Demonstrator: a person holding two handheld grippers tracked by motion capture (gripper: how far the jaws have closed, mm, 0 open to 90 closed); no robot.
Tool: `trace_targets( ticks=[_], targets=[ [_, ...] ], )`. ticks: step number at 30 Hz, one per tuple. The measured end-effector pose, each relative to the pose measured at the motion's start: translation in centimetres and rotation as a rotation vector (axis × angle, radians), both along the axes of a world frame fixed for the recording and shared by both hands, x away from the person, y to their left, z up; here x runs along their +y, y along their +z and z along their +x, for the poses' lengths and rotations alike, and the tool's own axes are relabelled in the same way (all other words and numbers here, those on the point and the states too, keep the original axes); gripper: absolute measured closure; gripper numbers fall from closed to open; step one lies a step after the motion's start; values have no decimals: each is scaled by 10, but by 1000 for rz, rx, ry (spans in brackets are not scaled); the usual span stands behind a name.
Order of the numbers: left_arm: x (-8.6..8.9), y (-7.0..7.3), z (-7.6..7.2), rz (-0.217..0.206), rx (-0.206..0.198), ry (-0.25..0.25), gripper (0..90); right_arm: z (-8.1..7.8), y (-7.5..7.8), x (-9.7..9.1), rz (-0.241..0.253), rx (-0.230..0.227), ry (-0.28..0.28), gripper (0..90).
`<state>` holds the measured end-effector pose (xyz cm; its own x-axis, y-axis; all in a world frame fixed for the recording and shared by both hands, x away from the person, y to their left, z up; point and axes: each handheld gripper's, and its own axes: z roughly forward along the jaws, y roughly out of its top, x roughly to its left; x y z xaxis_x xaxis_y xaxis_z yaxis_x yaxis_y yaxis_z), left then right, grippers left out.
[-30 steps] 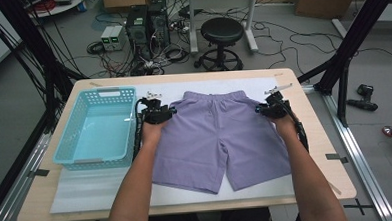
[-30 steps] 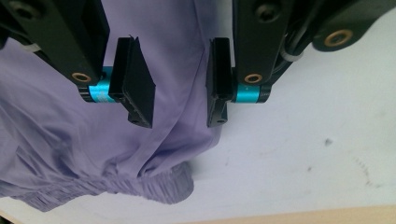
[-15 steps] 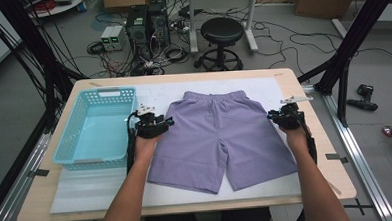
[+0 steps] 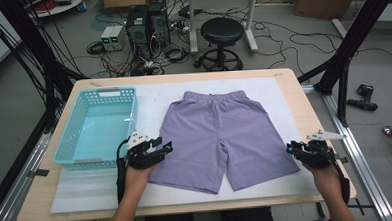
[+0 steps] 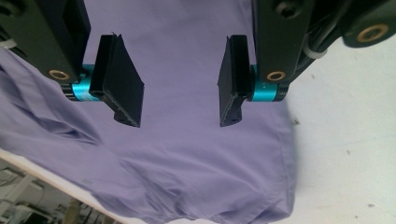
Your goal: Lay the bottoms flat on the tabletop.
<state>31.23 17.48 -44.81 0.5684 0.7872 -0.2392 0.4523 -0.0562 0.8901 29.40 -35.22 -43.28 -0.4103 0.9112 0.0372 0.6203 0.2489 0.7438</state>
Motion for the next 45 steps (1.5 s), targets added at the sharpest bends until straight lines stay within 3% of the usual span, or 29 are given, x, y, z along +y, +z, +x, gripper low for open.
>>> trace_targets(
  ticks=[4, 5, 6, 7, 10, 12, 14, 18, 21, 23, 25, 30, 32, 34, 35, 37, 42, 45],
  targets=[
    [3, 1, -16, -4, -11, 1, 497, -14, -13, -4, -10, 67, -5, 729],
    [4, 2, -18, -8, -13, 1, 495, -16, -17, -4, -31, 79, -13, 771],
    [5, 2, -21, -2, -14, 0, 496, -19, -18, -6, -41, 54, -21, 868],
    [6, 2, -23, -5, -16, 3, 495, -21, -18, -8, -49, 51, -40, 892],
    [9, 2, -29, 6, -17, 0, 495, -23, -16, -7, -70, 53, -51, 876],
    [11, 1, -32, 17, -20, -9, 494, -26, -13, -1, -47, 9, -22, 692],
    [14, 1, -34, 18, -18, -10, 491, -26, -8, 11, -2, -30, 36, 627],
    [19, -1, -39, 32, -7, -7, 492, -25, -3, 50, 45, -79, 169, 613],
    [22, -6, -41, 70, 34, 4, 510, -25, -2, 77, 75, -85, 258, 631],
    [24, -10, -42, 102, 63, 24, 541, -25, -3, 92, 91, -80, 309, 649],
    [26, -11, -43, 105, 84, 46, 558, -24, -5, 103, 93, -63, 350, 680],
    [23, -14, -46, 177, 157, 16, 653, -27, -14, 128, 85, 9, 485, 702],
    [22, -14, -48, 193, 143, 15, 693, -30, -18, 134, 54, 32, 513, 725],
    [24, -15, -50, 210, 137, 21, 829, -31, -23, 138, 30, 60, 535, 759],
    [25, -15, -51, 207, 141, 13, 875, -32, -24, 139, 11, 41, 537, 795],
    [25, -13, -54, 218, 145, -1, 890, -32, -23, 139, 2, 54, 558, 899],
    [29, -11, -60, 214, 167, -25, 892, -37, -22, 137, 7, 78, 622, 900],
    [31, -10, -61, 195, 168, -32, 886, -37, -21, 137, 12, 94, 632, 900]
  ],
)
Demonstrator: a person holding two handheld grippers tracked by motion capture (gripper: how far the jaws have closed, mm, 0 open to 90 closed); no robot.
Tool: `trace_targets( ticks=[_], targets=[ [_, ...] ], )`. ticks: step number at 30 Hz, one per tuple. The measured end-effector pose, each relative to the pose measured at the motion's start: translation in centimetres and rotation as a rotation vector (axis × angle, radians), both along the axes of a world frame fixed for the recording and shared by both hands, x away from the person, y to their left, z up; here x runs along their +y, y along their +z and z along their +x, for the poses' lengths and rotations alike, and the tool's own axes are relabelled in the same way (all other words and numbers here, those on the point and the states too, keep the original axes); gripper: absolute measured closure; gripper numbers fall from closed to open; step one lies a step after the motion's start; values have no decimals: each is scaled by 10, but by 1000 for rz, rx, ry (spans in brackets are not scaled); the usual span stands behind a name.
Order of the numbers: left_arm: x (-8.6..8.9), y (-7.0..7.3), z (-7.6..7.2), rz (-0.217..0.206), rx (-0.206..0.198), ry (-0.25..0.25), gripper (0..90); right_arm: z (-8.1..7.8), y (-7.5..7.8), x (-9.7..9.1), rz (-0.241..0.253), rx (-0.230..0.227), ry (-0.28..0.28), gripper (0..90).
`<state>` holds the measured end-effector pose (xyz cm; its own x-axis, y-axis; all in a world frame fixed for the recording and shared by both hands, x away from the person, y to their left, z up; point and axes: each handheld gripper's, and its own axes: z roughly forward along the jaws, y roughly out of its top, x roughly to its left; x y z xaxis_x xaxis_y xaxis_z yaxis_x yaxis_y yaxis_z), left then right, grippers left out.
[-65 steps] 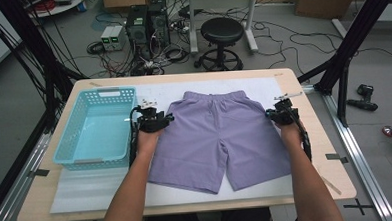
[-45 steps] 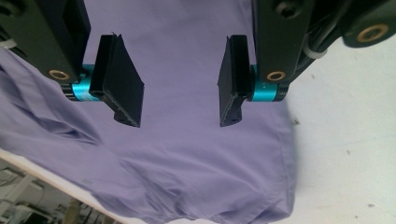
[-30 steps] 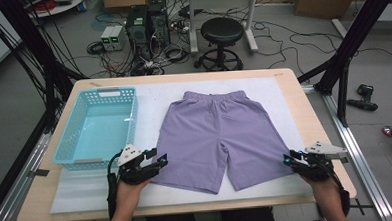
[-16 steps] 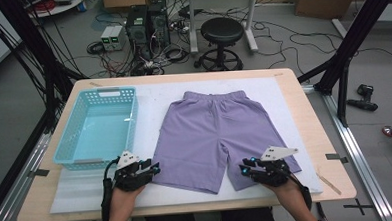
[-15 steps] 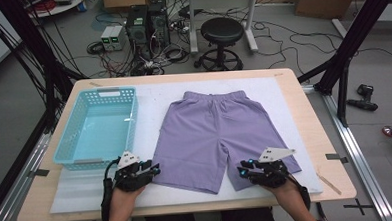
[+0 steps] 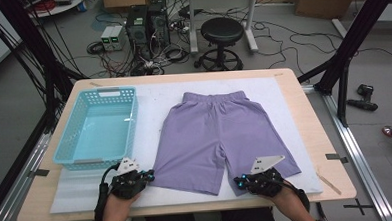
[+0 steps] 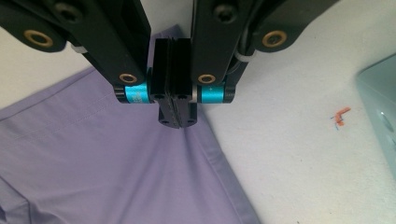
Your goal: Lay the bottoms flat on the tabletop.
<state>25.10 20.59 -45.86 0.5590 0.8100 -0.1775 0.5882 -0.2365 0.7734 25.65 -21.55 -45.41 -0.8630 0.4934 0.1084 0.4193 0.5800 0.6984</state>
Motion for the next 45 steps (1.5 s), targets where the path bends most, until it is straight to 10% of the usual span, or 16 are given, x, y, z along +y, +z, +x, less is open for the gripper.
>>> trace_targets(
  ticks=[5, 14, 17, 23, 34, 40, 45],
  targets=[
    [2, 6, 3, -75, -66, -6, 593, 1, 10, 10, 72, -28, -15, 727],
    [7, 23, 11, -203, -241, 3, 507, 18, 8, 54, 52, -74, 19, 659],
    [8, 26, 13, -208, -252, 3, 502, 22, 0, 67, -26, -59, 49, 707],
    [6, 24, 10, -208, -247, -3, 502, 12, -2, 69, 6, -11, 150, 851],
    [6, 23, 10, -210, -240, 2, 503, 8, -1, 69, 31, 64, 211, 730],
    [4, 22, 9, -204, -237, -2, 527, 22, 18, 14, 136, -63, -82, 622],
    [5, 24, 9, -217, -247, 4, 505, 28, 25, -64, 2, -175, -448, 644]
  ],
)
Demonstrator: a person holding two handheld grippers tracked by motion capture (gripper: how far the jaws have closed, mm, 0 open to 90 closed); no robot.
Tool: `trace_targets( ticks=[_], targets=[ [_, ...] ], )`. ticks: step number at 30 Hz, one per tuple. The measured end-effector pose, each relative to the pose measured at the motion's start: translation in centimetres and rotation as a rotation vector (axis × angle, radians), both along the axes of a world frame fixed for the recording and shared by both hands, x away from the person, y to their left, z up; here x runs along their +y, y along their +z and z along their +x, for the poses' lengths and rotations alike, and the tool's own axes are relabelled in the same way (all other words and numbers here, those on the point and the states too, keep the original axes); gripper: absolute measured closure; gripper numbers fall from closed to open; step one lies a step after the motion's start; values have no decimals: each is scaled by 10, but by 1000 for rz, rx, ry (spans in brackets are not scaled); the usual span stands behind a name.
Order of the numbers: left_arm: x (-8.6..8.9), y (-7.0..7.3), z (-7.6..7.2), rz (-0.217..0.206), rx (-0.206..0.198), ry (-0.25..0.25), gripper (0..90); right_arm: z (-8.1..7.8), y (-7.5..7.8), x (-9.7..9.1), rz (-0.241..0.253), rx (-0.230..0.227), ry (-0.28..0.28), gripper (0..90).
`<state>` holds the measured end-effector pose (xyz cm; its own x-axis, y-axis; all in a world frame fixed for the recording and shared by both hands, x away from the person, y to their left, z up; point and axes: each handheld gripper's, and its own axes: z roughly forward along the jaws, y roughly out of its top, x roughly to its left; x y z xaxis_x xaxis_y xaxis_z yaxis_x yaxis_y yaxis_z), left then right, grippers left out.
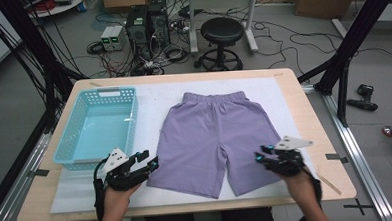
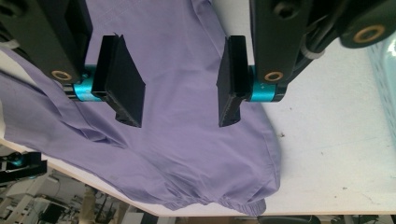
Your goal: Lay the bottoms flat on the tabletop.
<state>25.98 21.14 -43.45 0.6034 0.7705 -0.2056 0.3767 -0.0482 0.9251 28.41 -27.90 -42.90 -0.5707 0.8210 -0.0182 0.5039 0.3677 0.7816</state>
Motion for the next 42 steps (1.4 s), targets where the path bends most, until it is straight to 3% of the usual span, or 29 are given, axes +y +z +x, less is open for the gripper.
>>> trace_targets(
  ticks=[3, 7, 9, 10, 12, 14, 19, 21, 22, 25, 29, 33, 37, 42],
  targets=[
    [0, 1, 1, -7, -8, 4, 458, -3, -4, -43, -25, 33, -157, 671],
    [-2, 1, 4, -16, -13, 14, 378, -12, -17, -72, -50, 99, -249, 668],
    [-4, 2, 4, -10, -15, 31, 317, -14, -21, -77, -35, 134, -259, 675],
    [-4, 2, 5, -15, -13, 30, 298, -16, -22, -79, -22, 129, -260, 720],
    [-4, 2, 5, -19, -17, 27, 298, -20, -21, -80, -21, 144, -225, 892],
    [-4, 3, 5, -20, -18, 24, 298, -24, -20, -78, -51, 137, -210, 900],
    [-5, 2, 5, -21, -16, 21, 298, -31, -17, -79, -52, 169, -182, 900],
    [-6, 2, 5, -23, -18, 15, 298, -31, -16, -78, -53, 168, -170, 843],
    [-7, 3, 5, -20, -21, 12, 298, -31, -15, -78, -54, 146, -174, 751],
    [-8, 3, 5, -30, -29, 11, 286, -32, -9, -78, -5, 66, -174, 586],
    [-9, 3, 5, -36, -55, 1, 245, -34, -2, -76, 56, -2, -167, 469],
    [-10, 3, 6, -29, -71, -18, 232, -34, 7, -69, 76, -71, -161, 303],
    [-10, 3, 7, -17, -79, -29, 232, -35, 13, -66, 91, -122, -154, 279],
    [-13, 3, 5, 0, -85, -35, 232, -36, 13, -67, 99, -123, -151, 278]
  ],
)
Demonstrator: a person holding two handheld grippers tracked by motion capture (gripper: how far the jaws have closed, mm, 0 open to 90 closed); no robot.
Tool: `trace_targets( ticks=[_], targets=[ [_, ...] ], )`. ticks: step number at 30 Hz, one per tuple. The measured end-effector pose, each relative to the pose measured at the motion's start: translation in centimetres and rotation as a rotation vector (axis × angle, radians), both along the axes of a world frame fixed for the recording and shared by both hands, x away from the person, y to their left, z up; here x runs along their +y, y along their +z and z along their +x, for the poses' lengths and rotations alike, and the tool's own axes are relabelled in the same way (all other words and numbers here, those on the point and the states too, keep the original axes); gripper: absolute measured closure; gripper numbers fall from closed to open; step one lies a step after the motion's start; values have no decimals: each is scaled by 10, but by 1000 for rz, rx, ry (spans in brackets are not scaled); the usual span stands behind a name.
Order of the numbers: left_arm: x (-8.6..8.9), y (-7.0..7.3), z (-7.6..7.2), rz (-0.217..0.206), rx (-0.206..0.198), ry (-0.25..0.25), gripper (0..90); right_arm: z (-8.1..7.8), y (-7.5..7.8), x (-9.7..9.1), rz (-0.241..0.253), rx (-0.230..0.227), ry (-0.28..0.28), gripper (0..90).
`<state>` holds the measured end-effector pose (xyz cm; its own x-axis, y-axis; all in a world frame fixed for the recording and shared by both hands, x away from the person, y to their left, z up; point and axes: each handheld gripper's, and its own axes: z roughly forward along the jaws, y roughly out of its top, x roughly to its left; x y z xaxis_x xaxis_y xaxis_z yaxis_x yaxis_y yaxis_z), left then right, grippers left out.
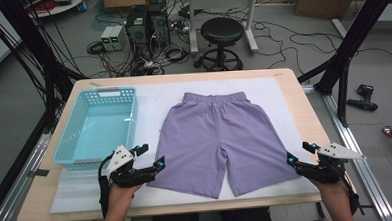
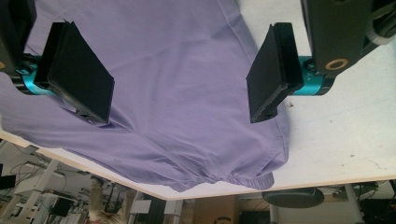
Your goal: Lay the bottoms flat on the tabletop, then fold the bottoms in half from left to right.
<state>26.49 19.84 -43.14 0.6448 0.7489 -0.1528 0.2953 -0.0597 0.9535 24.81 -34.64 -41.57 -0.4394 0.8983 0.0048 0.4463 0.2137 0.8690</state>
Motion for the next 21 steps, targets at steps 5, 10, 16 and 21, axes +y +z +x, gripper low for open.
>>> trace_targets(
  ticks=[5, 10, 16, 21],
  targets=[
    [-4, 0, -1, -31, 44, 16, 185, -2, 2, -5, 17, -13, -17, 278],
    [-6, -1, -2, -16, 40, 6, 185, -4, 3, -9, 34, -23, -30, 279],
    [-6, -1, -4, -8, 47, 17, 185, -5, 4, -9, 43, -25, -25, 279],
    [-4, -4, -5, 3, 87, 8, 273, -5, 3, -9, 38, -24, -14, 281]
  ],
)
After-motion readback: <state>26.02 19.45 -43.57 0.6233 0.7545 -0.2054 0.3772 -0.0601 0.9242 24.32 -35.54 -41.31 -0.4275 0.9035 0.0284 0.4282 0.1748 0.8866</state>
